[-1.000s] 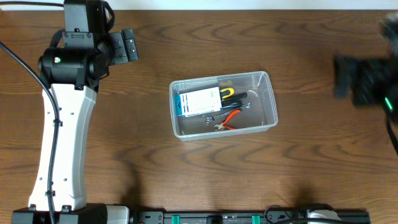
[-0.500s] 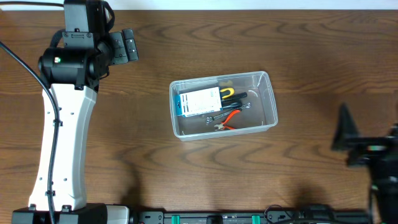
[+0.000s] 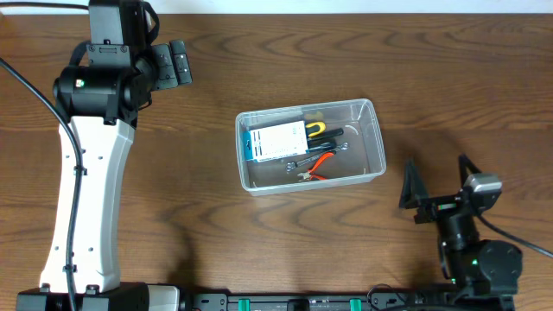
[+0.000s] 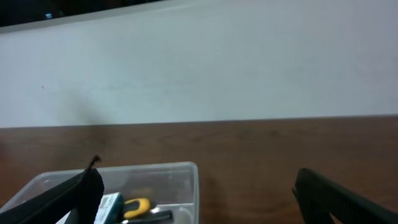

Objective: Pack container

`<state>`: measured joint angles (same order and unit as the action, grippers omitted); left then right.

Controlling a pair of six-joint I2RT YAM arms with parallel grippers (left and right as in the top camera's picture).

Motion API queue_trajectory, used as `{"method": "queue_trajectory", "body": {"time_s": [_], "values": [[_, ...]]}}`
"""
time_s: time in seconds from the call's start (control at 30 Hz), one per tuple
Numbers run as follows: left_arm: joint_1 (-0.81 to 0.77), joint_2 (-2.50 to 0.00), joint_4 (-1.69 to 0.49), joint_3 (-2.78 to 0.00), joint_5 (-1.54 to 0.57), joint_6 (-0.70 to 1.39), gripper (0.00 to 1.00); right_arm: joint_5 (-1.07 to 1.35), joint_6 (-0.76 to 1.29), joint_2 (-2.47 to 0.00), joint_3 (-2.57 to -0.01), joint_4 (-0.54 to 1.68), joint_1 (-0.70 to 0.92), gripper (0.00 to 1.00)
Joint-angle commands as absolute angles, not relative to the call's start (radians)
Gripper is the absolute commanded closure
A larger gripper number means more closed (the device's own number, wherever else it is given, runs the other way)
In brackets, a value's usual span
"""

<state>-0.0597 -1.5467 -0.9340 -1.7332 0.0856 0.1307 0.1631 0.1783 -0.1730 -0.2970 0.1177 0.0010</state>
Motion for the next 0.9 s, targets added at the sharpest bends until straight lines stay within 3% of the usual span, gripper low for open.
{"method": "queue_trajectory", "body": {"time_s": [0.0,0.53,0.87], "values": [[-0.056,-1.549,-0.933,-1.732,0.095,0.133,0.02,0.177,0.239,-0.104,-0.235,0.101,-0.006,0.01],[-0.056,-1.549,-0.933,-1.732,0.095,0.133,0.02,0.177,0.213,-0.006,-0.035,0.102,-0.006,0.01],[-0.056,-1.549,-0.934,-1.732,0.095,0.133,0.02,0.207,-0.025,-0.005,-0.024,0.097,0.034,0.01]]}}
